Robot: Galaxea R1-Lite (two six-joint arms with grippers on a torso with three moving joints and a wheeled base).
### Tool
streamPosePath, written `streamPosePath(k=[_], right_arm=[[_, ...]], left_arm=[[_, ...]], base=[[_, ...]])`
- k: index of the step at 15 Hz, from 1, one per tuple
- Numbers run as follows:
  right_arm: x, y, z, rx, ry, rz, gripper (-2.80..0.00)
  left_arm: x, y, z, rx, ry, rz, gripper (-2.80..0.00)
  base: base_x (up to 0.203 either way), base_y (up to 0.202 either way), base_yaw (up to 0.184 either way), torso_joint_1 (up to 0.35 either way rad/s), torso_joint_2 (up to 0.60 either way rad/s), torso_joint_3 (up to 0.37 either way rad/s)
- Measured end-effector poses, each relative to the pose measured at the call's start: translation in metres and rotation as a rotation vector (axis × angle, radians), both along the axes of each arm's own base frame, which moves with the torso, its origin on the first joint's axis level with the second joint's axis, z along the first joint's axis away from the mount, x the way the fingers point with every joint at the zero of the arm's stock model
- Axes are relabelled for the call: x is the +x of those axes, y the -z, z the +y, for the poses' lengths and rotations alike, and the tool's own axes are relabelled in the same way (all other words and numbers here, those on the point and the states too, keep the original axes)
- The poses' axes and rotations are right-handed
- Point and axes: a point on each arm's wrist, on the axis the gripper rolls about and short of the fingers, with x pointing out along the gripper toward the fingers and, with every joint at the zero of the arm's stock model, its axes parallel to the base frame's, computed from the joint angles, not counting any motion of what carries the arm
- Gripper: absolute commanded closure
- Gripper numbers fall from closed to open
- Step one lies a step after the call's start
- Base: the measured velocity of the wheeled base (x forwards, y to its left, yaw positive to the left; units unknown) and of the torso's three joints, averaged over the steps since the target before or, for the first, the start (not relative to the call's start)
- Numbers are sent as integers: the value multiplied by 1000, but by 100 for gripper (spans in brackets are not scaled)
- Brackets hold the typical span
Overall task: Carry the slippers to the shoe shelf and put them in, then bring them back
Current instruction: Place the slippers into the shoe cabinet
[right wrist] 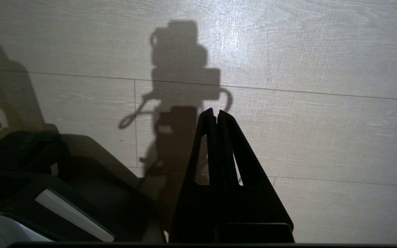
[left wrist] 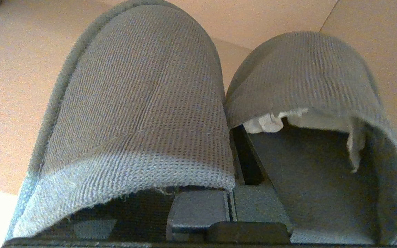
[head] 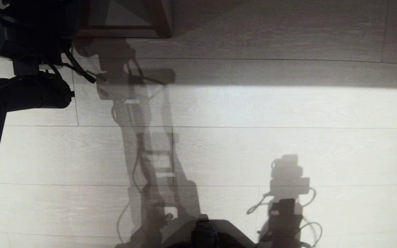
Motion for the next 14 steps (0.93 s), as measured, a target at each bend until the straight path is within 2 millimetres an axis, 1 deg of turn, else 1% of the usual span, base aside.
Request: streamPosePath(k=[5,9,10,14], right_arm=[[0,0,0,0,-1,0,0],[0,0,0,0,0,0,0],[0,0,0,0,0,0,0],[0,0,0,0,0,0,0]], left_arm=[[12,11,0,-1,24,22,0],[13,12,1,-4,24,25,0],[13,12,1,-6,21,25,-280],[12,12,1,-11,30,23,-280]], base=[[0,0,0,0,0,0],[0,0,0,0,0,0],[0,0,0,0,0,0],[0,0,0,0,0,0]])
